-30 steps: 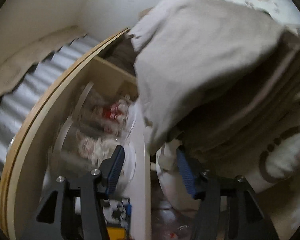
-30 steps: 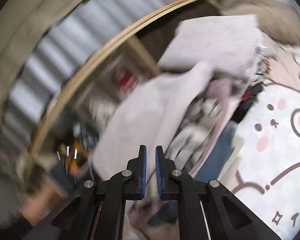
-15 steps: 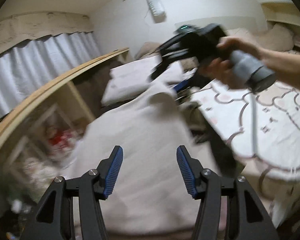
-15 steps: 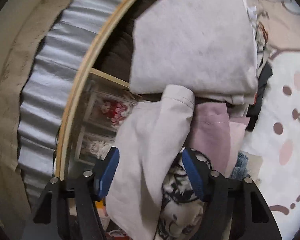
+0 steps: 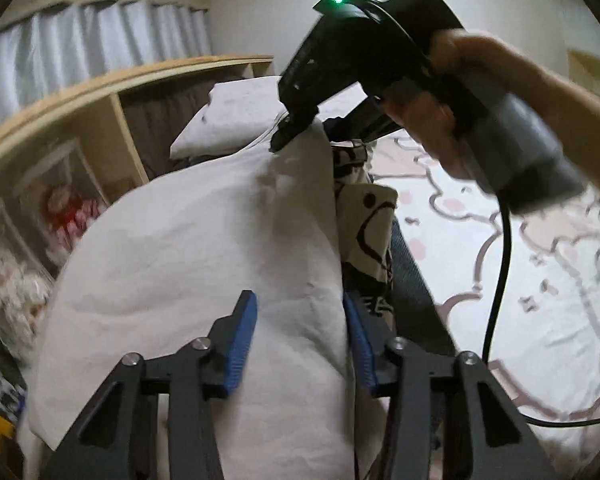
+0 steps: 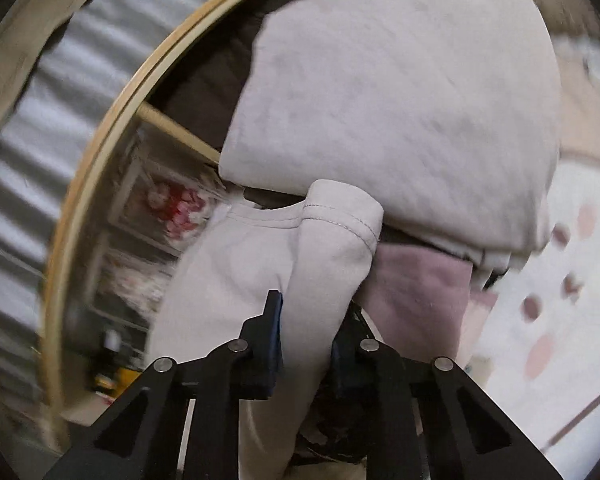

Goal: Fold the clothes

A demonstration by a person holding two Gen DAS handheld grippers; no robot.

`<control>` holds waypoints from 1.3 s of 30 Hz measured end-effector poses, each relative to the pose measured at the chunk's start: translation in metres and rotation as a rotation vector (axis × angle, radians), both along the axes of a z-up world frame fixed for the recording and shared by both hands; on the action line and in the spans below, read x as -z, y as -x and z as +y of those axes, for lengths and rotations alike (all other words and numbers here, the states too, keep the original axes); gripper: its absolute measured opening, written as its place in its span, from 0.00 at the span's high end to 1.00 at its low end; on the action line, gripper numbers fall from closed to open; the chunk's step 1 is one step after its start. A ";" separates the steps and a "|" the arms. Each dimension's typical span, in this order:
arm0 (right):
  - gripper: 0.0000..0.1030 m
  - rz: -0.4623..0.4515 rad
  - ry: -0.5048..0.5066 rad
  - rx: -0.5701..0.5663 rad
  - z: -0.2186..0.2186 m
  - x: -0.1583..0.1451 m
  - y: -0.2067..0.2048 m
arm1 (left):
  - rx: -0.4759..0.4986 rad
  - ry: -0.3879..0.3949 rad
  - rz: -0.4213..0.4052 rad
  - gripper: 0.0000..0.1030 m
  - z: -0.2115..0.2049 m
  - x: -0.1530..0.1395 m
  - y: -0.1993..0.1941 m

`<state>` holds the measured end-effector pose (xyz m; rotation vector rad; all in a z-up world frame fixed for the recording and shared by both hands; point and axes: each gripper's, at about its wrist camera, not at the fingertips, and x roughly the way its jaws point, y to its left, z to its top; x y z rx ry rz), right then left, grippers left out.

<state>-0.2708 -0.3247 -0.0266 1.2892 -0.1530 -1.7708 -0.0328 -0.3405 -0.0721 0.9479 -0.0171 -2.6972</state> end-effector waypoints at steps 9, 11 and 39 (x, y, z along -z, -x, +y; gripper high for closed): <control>0.79 -0.054 -0.035 -0.018 -0.003 -0.010 0.005 | 0.027 -0.148 0.001 0.60 -0.006 -0.006 -0.004; 0.79 -0.102 -0.036 -0.010 0.000 -0.008 0.011 | 0.048 -0.129 0.016 0.52 0.000 -0.009 -0.005; 0.89 0.182 0.092 -0.104 0.004 -0.086 -0.035 | 0.082 -0.509 0.109 0.95 -0.060 -0.047 -0.005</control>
